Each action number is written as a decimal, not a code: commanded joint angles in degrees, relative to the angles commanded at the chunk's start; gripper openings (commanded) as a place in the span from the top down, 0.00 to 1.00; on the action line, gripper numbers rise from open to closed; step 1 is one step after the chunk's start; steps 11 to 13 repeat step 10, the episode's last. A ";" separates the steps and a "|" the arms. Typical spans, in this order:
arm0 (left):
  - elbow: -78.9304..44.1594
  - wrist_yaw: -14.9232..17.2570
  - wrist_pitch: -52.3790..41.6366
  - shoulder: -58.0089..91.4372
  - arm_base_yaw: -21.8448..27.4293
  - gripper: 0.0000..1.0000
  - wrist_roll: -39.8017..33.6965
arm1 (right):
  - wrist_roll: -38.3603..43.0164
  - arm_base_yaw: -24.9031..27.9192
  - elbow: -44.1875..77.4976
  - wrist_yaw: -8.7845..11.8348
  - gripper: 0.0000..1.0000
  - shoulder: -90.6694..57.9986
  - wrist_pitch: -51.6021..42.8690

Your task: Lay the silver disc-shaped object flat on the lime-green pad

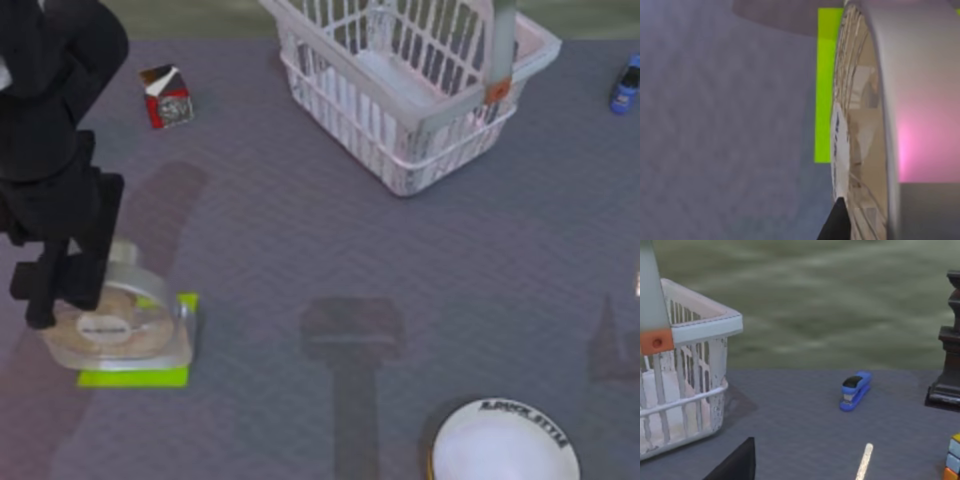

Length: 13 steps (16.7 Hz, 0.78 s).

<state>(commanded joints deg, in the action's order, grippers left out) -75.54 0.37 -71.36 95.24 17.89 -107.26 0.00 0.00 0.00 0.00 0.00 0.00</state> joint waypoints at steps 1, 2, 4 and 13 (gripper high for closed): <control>0.00 0.00 0.00 0.00 0.00 0.25 0.00 | 0.00 0.00 0.00 0.00 0.00 0.00 0.00; 0.00 0.00 0.00 0.00 0.00 0.17 0.00 | 0.00 0.00 0.00 0.00 0.00 0.00 0.00; 0.00 0.00 0.00 0.00 0.00 0.02 0.00 | 0.00 0.00 0.00 0.00 0.00 0.00 0.00; 0.00 0.00 0.00 0.00 0.00 0.00 0.00 | 0.00 0.00 0.00 0.00 0.00 0.00 0.00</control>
